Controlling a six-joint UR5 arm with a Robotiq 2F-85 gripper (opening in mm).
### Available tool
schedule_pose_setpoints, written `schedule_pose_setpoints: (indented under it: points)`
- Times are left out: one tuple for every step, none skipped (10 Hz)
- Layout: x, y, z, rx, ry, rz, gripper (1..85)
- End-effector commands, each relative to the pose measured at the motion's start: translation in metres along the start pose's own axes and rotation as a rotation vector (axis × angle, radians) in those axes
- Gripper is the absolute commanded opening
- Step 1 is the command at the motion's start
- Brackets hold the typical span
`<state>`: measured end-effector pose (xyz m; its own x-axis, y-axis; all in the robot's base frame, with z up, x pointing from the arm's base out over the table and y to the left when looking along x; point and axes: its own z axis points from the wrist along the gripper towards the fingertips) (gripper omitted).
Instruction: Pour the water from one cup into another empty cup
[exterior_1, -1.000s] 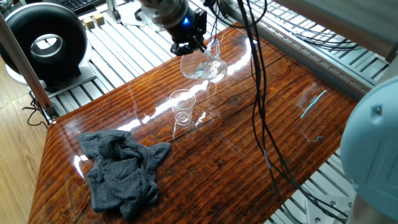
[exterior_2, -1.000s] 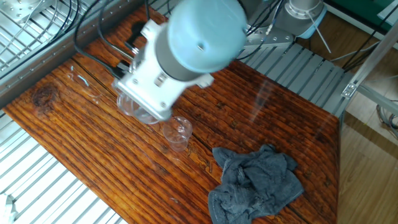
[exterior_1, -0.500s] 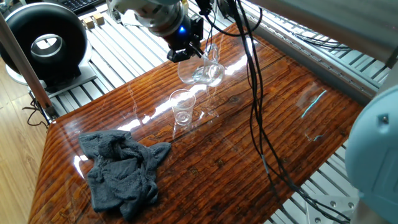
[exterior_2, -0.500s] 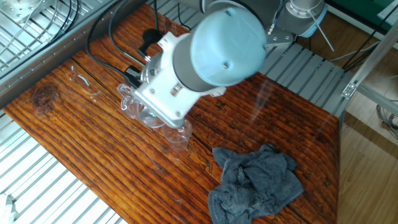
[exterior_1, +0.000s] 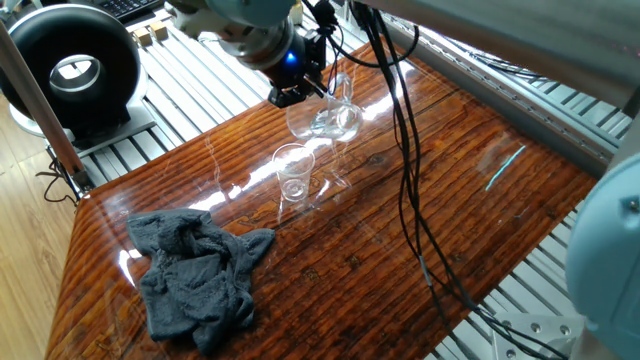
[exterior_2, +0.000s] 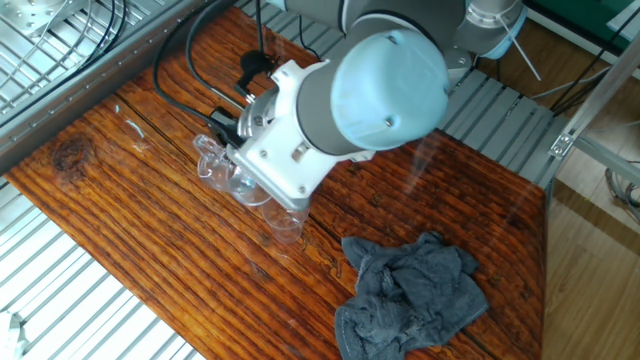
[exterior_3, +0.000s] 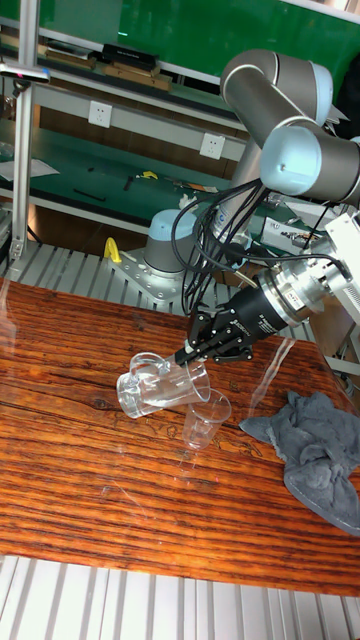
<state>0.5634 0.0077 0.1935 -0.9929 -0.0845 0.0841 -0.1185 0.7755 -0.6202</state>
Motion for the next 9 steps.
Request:
schedule_pose_setpoints:
  points:
    - [0.004,0.003,-0.001,0.014,-0.007,0.002,1.0]
    - [0.004,0.004,-0.001,0.02,-0.012,0.002,1.0]
    - [0.004,0.007,0.0,0.022,-0.021,0.004,1.0]
    - [0.005,0.009,-0.002,0.027,-0.025,0.007,1.0]
    - [0.006,0.009,-0.004,0.033,-0.026,0.009,1.0]
    - [0.006,0.01,-0.006,0.032,-0.026,0.01,1.0]
    - [0.006,0.012,-0.006,0.027,-0.028,0.01,1.0]
    - [0.005,0.012,-0.005,0.027,-0.029,0.012,1.0]
    - [0.005,0.013,-0.005,0.024,-0.029,0.015,1.0]
